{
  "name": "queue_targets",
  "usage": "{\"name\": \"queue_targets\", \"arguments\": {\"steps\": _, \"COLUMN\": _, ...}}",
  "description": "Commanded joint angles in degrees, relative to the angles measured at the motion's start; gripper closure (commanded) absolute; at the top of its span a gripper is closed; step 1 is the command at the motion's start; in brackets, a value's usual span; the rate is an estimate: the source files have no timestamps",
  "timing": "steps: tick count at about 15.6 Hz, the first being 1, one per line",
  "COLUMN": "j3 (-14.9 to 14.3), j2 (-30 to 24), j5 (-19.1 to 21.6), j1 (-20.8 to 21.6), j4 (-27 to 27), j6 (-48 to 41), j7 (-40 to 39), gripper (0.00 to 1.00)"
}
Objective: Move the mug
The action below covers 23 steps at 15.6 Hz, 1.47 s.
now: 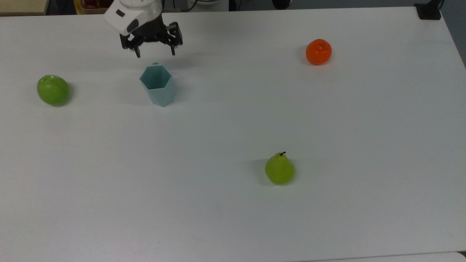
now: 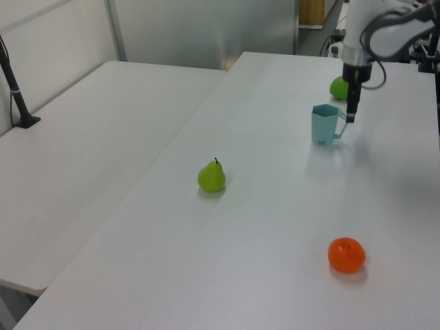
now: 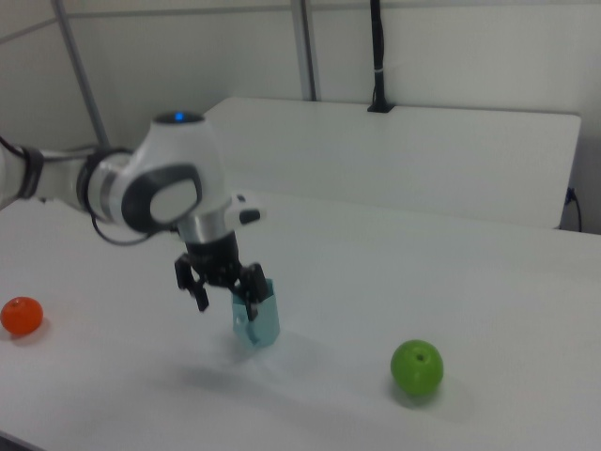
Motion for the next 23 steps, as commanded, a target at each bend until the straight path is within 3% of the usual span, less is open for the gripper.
{"name": "queue_targets", "arguments": {"steps": 1, "j3": 2.0, "j2": -0.3, "j5": 0.5, "j1": 0.5, "j4": 13.7, "j6": -18.8, "j7": -0.3, "gripper": 0.00}}
{"name": "queue_targets", "arguments": {"steps": 4, "j3": 3.7, "j2": -0.3, "j5": 1.7, "j1": 0.5, "j4": 22.8, "j6": -28.9, "j7": 1.0, "gripper": 0.00}}
{"name": "queue_targets", "arguments": {"steps": 7, "j3": 4.8, "j2": -0.2, "j5": 6.4, "j1": 0.5, "j4": 29.5, "j6": -32.6, "j7": 11.2, "gripper": 0.00}}
{"name": "queue_targets", "arguments": {"steps": 10, "j3": 8.7, "j2": 0.0, "j5": 7.0, "j1": 0.1, "j4": 33.0, "j6": -33.0, "j7": 17.3, "gripper": 0.00}}
{"name": "queue_targets", "arguments": {"steps": 13, "j3": 9.6, "j2": -0.3, "j5": 7.6, "j1": -0.1, "j4": 33.7, "j6": -34.6, "j7": 23.7, "gripper": 0.00}}
{"name": "queue_targets", "arguments": {"steps": 19, "j3": 9.3, "j2": 0.7, "j5": 8.3, "j1": 0.4, "j4": 32.5, "j6": -20.1, "j7": 20.3, "gripper": 0.00}}
{"name": "queue_targets", "arguments": {"steps": 23, "j3": 8.8, "j2": 1.0, "j5": 7.6, "j1": 0.3, "j4": 32.5, "j6": -19.4, "j7": 12.0, "gripper": 0.00}}
